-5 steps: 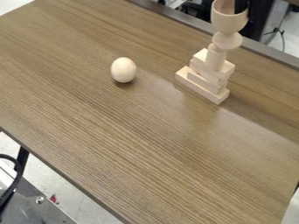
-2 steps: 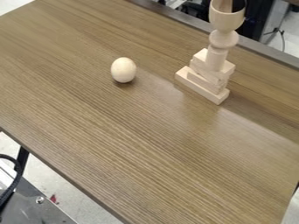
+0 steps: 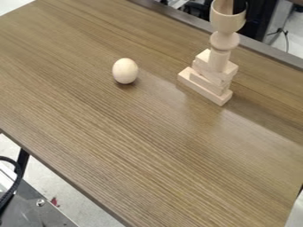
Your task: Move the cup to top of the tower
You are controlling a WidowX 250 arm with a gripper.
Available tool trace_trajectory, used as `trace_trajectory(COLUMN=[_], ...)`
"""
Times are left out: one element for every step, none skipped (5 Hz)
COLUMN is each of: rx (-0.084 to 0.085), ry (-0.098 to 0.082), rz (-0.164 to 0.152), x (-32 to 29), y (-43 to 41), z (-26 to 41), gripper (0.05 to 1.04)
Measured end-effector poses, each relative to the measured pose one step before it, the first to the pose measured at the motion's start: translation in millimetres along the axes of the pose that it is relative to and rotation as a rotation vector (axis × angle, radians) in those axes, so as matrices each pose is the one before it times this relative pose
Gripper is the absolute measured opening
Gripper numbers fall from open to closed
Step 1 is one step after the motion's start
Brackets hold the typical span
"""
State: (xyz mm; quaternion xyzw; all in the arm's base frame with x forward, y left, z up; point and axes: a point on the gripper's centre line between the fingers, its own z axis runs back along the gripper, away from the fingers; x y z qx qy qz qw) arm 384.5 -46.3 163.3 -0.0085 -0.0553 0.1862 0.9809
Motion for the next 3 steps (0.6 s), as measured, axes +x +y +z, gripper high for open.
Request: trace_trajectory(rx=[0.0231,0.0021,0.0022], ry=[0.0363,0.0006,0.0041], rz=[-0.0131,-0.0002,-0.003], x=[-3.14,-0.1,-0.59], y=[2.14,0.33,0.33], z=[-7.07,0.0,0.38], gripper=[0.1,0.126,0.33])
